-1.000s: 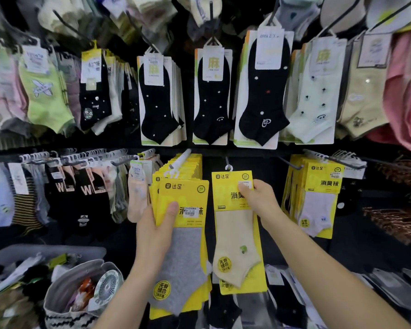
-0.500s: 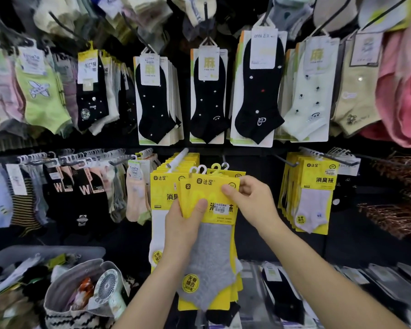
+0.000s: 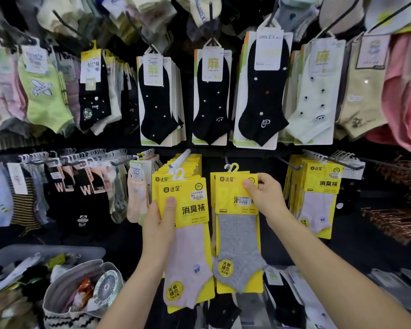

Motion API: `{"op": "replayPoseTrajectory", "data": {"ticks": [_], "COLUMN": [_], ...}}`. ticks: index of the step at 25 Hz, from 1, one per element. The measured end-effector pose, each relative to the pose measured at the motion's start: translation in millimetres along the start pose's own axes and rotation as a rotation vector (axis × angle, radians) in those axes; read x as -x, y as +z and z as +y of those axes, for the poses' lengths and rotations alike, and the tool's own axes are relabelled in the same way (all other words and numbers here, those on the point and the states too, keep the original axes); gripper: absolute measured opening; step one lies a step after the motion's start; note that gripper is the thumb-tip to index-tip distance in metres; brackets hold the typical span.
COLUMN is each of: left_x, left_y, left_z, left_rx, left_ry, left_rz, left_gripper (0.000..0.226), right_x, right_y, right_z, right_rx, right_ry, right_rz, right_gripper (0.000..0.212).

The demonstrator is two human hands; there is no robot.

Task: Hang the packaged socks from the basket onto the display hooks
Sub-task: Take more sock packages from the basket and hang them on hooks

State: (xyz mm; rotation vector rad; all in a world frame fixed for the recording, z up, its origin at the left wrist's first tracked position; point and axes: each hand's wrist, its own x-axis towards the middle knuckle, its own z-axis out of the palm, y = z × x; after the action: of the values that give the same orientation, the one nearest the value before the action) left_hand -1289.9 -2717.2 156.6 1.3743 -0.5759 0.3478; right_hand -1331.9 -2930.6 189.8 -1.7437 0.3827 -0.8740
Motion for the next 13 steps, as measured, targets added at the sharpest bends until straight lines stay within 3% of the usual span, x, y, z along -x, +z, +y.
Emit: {"op": "replayPoseTrajectory", "data": {"ticks": [2, 7, 11, 13], "left_x": [1, -4, -6, -6], "left_y": [-5, -10, -3, 5], "left_z": [3, -11, -12, -13], "left_rx": [-0.048, -0.065, -0.055, -0.037], "left_ry": [0.011, -0.030, -0.042, -0.083], "left_rz": [-0.013, -0.007, -0.053, -0.064], "left_gripper": [0.047, 0.013, 0.028, 0.031], "right_x": [-6, -14, -18, -12], "right_y": [9, 22, 18, 12], "right_z": [2, 10, 11, 10], "right_rx": [0.023, 0.118, 0.192, 0.250], "right_ry": [0.003, -0.027, 0.019, -0.034], "right_rz": [0.005, 0.012, 0.000, 0.140], "right_gripper": [0.009, 0.006, 0.017, 0.027]}}
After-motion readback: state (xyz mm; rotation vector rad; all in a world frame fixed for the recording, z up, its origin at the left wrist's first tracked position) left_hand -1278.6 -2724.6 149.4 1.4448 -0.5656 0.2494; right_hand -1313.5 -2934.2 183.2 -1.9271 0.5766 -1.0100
